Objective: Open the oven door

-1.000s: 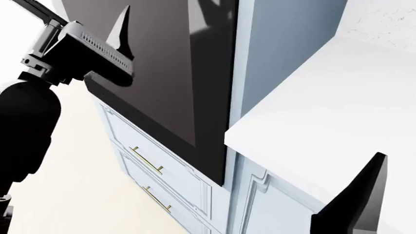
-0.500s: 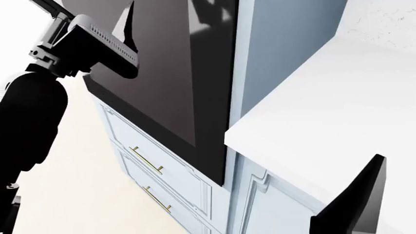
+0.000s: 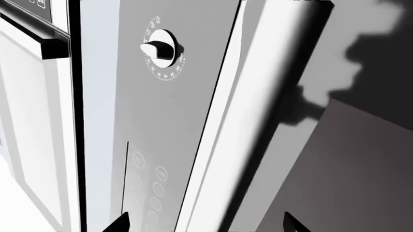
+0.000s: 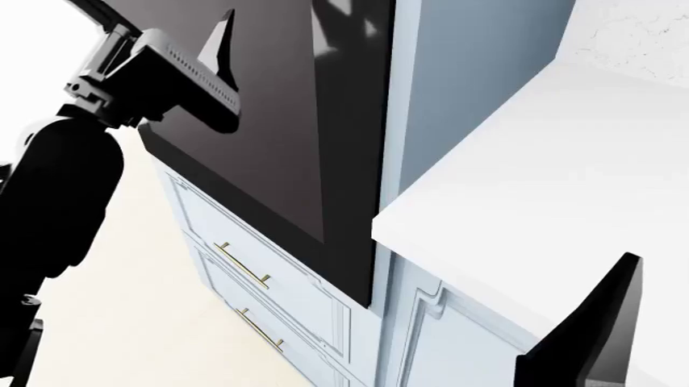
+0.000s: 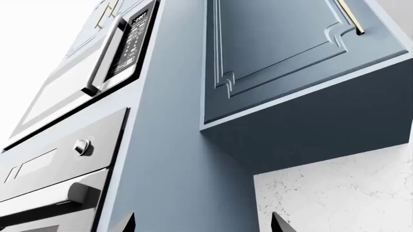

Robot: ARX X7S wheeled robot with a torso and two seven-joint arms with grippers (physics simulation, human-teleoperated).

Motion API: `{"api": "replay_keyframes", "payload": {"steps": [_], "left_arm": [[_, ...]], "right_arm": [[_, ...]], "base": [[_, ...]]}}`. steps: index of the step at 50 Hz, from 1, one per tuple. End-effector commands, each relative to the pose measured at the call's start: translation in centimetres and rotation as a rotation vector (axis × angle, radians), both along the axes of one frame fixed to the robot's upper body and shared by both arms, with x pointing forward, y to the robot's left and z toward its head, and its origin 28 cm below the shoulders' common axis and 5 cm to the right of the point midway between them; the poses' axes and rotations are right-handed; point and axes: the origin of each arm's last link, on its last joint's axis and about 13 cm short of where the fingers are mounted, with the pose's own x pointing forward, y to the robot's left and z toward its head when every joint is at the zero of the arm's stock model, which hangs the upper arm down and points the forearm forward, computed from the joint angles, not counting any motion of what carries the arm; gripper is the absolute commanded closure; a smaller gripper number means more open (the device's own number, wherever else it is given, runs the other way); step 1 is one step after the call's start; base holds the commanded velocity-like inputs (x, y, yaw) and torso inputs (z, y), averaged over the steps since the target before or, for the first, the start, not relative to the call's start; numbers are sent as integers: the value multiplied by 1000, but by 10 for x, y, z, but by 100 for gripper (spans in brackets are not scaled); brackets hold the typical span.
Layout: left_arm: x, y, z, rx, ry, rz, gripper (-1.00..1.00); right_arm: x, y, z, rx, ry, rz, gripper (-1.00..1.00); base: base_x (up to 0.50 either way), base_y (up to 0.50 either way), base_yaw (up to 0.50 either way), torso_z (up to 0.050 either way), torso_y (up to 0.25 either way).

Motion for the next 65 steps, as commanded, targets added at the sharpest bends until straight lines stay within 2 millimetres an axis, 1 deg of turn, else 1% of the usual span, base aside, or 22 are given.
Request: {"api": "replay_keyframes", "payload": {"steps": [1, 18, 30, 38, 65], "left_arm": [[6, 0, 0, 4, 6, 18, -100], [17, 0, 1, 17, 18, 47, -100], [26, 6, 6, 11, 19, 97, -100], [29, 8, 7, 15, 24, 106, -100], [39, 9, 19, 23, 12, 124, -100]], "right_arm": [[0, -1, 1, 3, -1, -2, -100], [0, 0, -1, 3, 0, -1, -100], [0, 0, -1, 2, 1, 0, -100], [0, 0, -1, 2, 1, 0, -100], [1, -1, 1, 5, -1, -3, -100]], "base": [[0, 0, 0, 0, 0], [0, 0, 0, 0, 0], [0, 0, 0, 0, 0], [0, 0, 0, 0, 0], [0, 0, 0, 0, 0]]}}
